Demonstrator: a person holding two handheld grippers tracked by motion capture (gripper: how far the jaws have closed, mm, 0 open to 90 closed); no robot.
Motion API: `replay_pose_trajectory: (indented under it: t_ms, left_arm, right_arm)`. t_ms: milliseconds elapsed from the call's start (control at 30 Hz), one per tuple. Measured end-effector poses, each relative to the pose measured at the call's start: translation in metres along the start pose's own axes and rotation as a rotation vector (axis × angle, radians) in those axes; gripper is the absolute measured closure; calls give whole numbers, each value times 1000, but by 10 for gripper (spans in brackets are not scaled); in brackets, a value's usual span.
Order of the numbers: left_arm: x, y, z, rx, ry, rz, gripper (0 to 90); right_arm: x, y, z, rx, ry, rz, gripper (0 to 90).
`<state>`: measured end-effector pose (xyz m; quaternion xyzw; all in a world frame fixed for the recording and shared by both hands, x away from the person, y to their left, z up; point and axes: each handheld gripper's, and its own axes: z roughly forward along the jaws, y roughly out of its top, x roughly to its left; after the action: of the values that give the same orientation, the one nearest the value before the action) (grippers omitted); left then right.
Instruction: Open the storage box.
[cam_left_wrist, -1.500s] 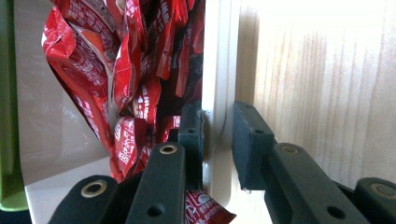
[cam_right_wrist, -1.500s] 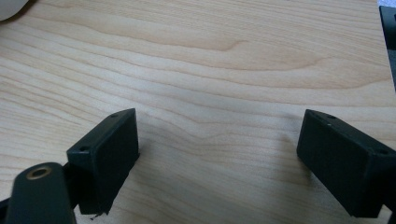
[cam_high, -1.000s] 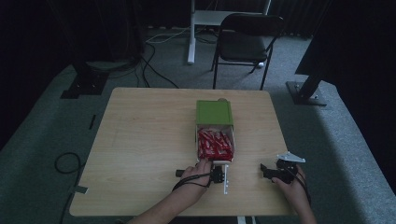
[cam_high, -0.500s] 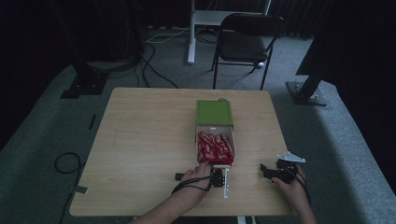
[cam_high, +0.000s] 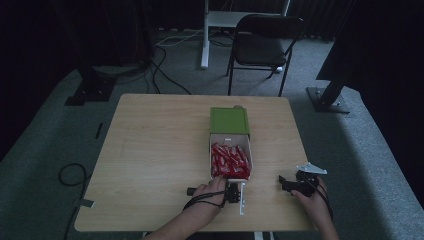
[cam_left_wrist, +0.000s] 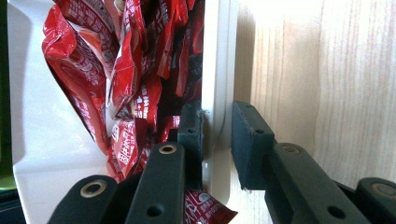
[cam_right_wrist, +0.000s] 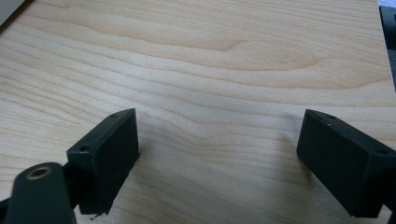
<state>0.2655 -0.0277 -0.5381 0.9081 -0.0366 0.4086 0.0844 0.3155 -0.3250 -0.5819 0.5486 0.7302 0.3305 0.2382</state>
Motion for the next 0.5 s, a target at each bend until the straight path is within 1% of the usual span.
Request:
replay_pose_trajectory:
  t_ms: [200,300,333,400,500]
  left_arm:
    - [-2,0,-1,2,3,11,757]
    - [-1,-1,-2,3,-3,14,757]
    - [-1,-1,-3,0,-5,8,757]
    - [-2,-1,-3,1,-5,10,757]
    - [-1,-2,-4,-8,-11,-9,753]
  right_arm:
    - [0,0,0,0,0,0,122]
    - [0,0,0,0,0,0,121]
    - [0,0,0,0,0,0,122]
    - [0,0,0,0,0,0,121]
    - [0,0,0,0,0,0,122]
